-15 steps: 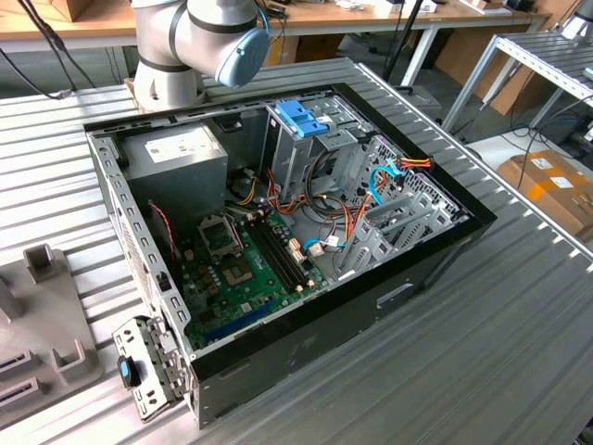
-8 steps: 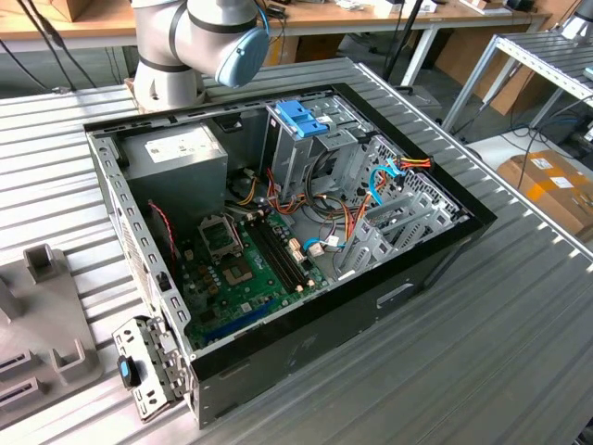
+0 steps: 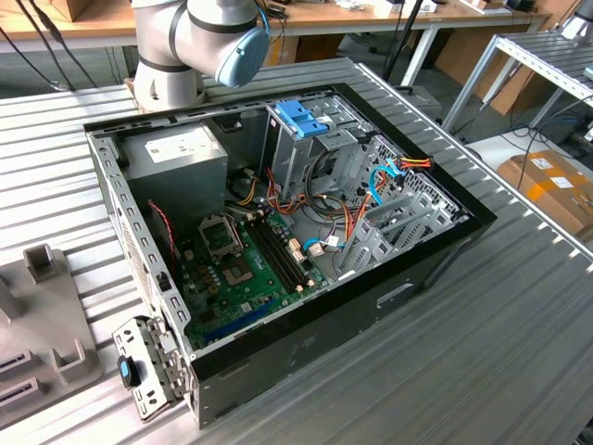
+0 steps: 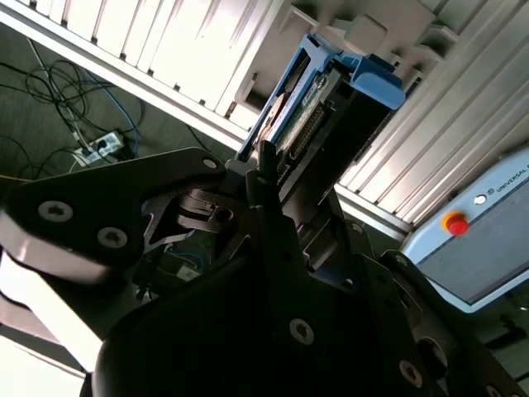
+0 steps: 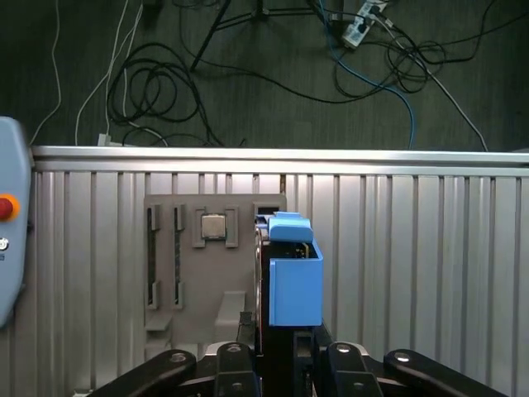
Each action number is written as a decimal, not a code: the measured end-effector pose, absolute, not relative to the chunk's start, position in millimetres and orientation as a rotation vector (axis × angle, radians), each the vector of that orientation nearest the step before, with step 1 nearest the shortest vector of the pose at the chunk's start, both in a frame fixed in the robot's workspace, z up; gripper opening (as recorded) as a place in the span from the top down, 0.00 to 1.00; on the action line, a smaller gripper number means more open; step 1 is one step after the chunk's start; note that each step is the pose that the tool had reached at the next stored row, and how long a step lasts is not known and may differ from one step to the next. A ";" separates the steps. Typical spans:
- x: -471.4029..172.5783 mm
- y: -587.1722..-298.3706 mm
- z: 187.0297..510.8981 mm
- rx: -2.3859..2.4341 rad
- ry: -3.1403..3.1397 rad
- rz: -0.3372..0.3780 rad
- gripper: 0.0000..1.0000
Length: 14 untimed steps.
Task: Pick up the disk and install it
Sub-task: 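Pick up the disk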
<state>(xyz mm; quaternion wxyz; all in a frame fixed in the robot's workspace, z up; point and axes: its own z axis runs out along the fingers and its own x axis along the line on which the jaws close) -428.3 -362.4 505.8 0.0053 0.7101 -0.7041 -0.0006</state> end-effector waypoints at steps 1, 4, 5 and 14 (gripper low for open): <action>-428.3 -362.4 507.6 2.223 -2.205 -0.002 0.65; -428.3 -362.4 512.1 2.223 -2.205 -0.002 0.65; -428.3 -362.4 513.5 2.223 -2.204 -0.002 0.65; -428.3 -362.4 531.8 2.223 -2.205 -0.002 0.65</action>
